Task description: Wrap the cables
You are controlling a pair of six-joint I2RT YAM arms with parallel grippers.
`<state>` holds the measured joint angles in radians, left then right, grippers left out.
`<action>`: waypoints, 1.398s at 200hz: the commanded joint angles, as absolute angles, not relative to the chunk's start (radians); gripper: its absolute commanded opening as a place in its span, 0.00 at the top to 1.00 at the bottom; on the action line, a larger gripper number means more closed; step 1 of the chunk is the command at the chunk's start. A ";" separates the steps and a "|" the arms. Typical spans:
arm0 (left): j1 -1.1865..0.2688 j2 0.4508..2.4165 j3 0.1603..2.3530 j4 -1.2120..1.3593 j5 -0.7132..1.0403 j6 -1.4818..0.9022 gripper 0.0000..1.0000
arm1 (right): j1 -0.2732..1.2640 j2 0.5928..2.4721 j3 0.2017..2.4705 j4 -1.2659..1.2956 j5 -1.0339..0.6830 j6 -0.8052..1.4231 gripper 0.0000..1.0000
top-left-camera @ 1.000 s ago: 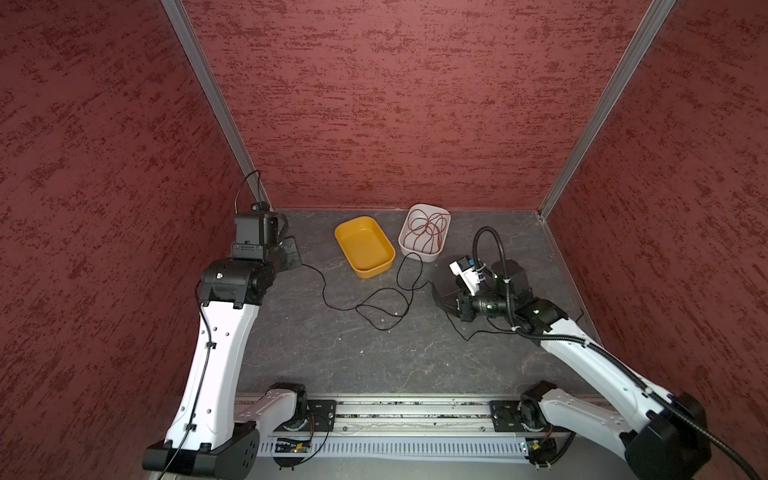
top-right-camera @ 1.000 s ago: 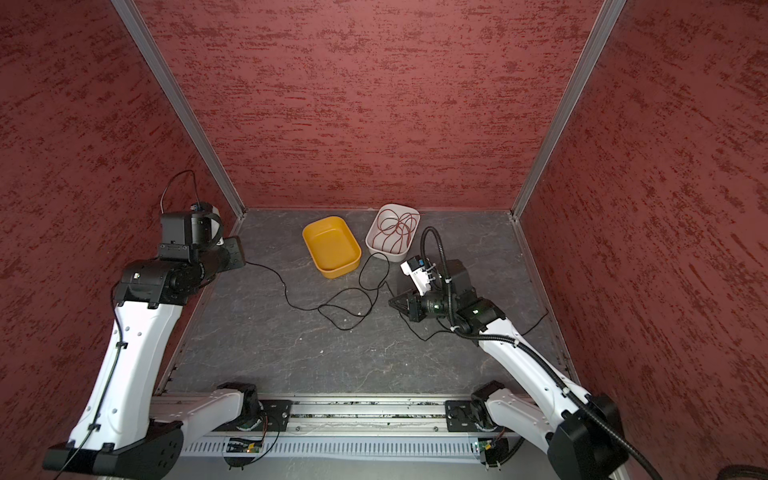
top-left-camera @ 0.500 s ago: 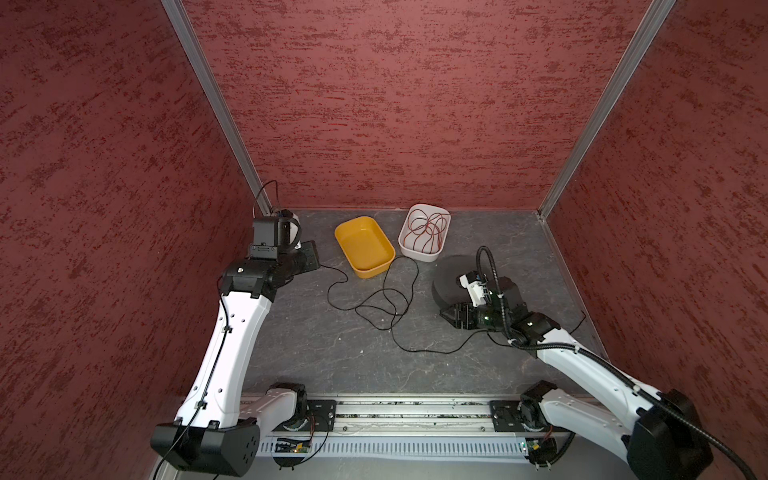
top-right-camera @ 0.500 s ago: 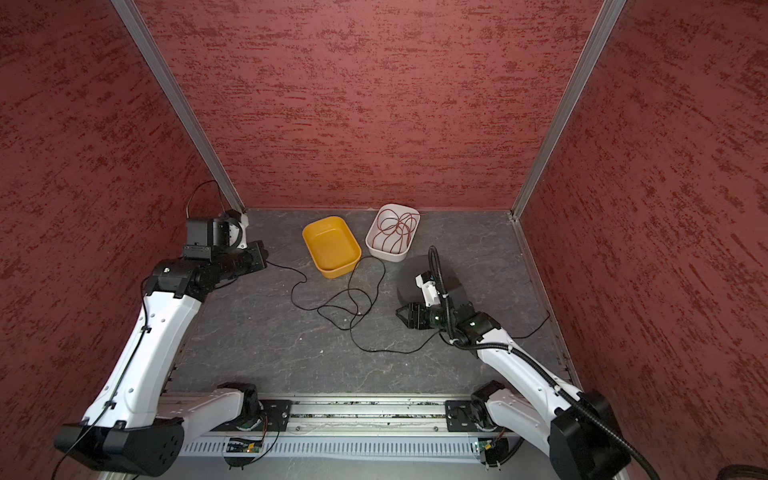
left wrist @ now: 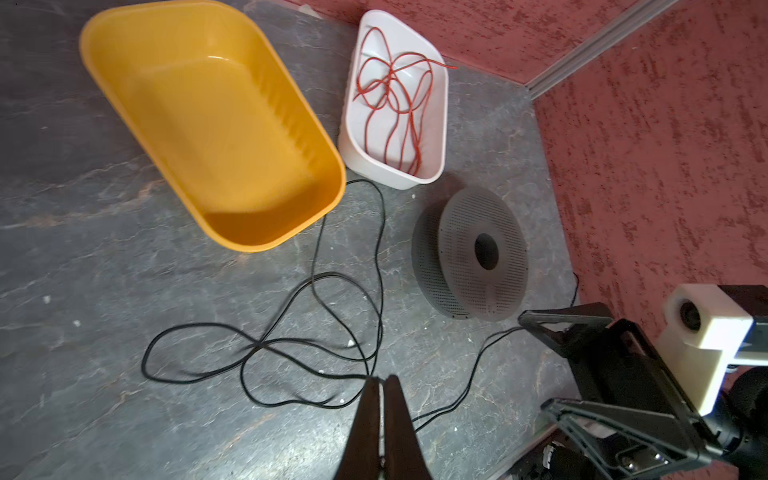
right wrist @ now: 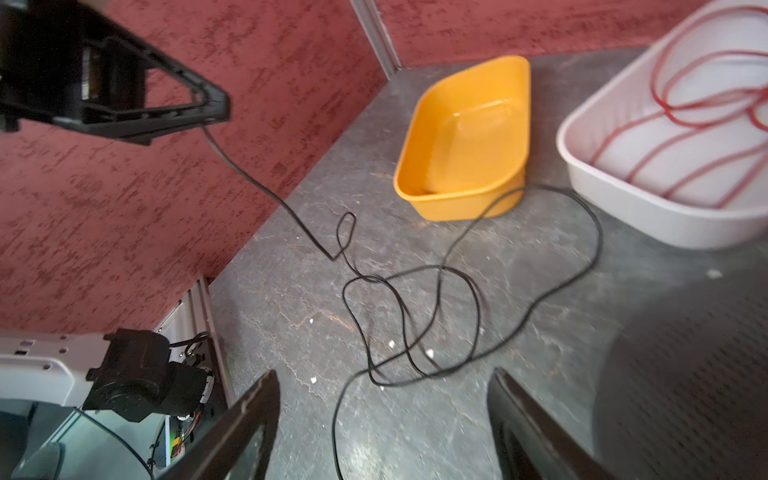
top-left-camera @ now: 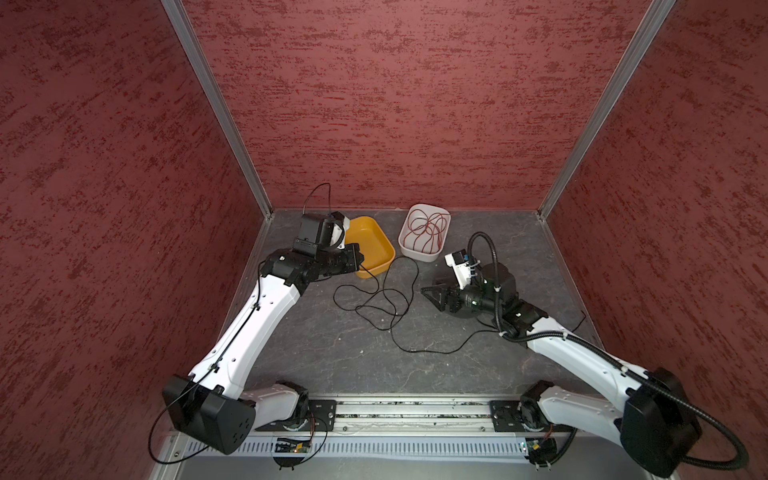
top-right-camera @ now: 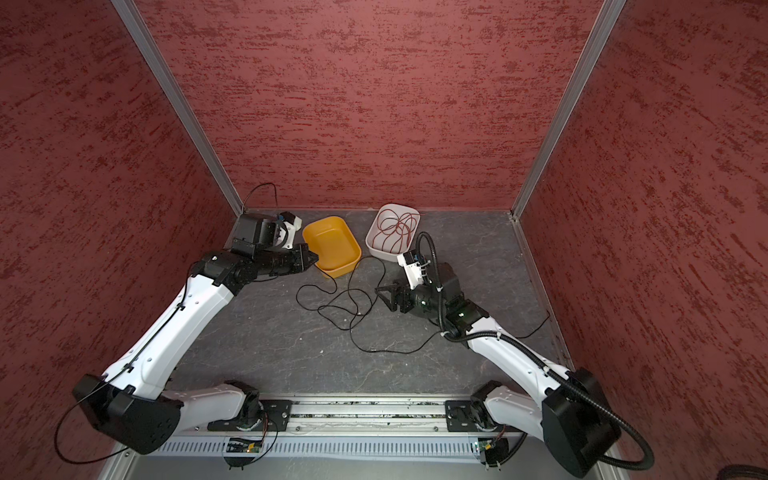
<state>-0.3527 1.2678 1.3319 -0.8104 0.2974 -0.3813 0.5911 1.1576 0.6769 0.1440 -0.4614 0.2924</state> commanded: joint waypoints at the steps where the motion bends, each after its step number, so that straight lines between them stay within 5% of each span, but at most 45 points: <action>1: -0.370 1.277 1.384 -0.775 0.346 -0.415 0.97 | 0.659 1.209 0.728 0.341 -0.425 0.163 0.23; 57: -0.379 1.273 1.398 -0.769 0.370 -0.439 0.97 | 0.768 1.438 0.790 0.594 -0.396 0.134 0.28; 126: -0.385 1.259 1.388 -0.759 0.388 -0.461 0.97 | 0.776 1.638 0.811 0.870 -0.404 0.286 0.49; 187: -0.384 1.253 1.370 -0.747 0.365 -0.461 0.96 | 0.781 1.658 0.811 0.886 -0.380 0.330 1.00; 213: -0.373 1.253 1.384 -0.765 0.314 -0.431 0.73 | 0.781 1.597 0.792 0.786 -0.368 0.319 1.00; 238: -0.348 1.252 1.407 -0.780 0.293 -0.405 0.22 | 0.779 1.501 0.782 0.585 -0.368 0.290 1.00; 279: -0.293 1.273 1.424 -0.740 0.301 -0.377 0.16 | 0.773 1.317 0.747 0.283 -0.376 0.348 1.00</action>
